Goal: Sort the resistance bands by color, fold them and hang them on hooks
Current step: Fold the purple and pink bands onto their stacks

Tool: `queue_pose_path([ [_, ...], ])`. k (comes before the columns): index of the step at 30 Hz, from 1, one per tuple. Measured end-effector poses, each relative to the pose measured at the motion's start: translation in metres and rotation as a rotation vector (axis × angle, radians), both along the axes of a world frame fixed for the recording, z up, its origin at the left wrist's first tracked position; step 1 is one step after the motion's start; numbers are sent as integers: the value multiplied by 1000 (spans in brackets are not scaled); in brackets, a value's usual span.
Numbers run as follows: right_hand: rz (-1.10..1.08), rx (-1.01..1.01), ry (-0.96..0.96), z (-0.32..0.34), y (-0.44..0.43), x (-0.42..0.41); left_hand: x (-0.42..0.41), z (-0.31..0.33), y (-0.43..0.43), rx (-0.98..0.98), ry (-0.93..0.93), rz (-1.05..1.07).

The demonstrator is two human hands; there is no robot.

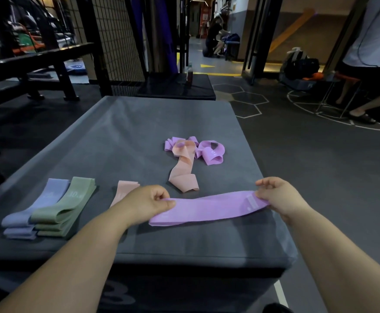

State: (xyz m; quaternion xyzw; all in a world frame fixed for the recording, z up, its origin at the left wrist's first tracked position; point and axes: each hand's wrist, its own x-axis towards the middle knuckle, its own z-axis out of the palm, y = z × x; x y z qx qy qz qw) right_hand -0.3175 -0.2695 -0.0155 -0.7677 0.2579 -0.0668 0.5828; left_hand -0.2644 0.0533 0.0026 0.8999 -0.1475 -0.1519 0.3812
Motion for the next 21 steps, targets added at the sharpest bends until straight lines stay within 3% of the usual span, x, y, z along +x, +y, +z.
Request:
queue_pose_path([
  [4, 42, -227, 32, -4, -2, -2, -1, -8, -7, 168, -48, -32],
  [10, 90, -458, 110, -8, -6, -1, 2, -18, -9, 238, -55, -15],
  [21, 205, -488, 181, -2, -10, -4, 4, -18, -6, 272, -48, 66],
])
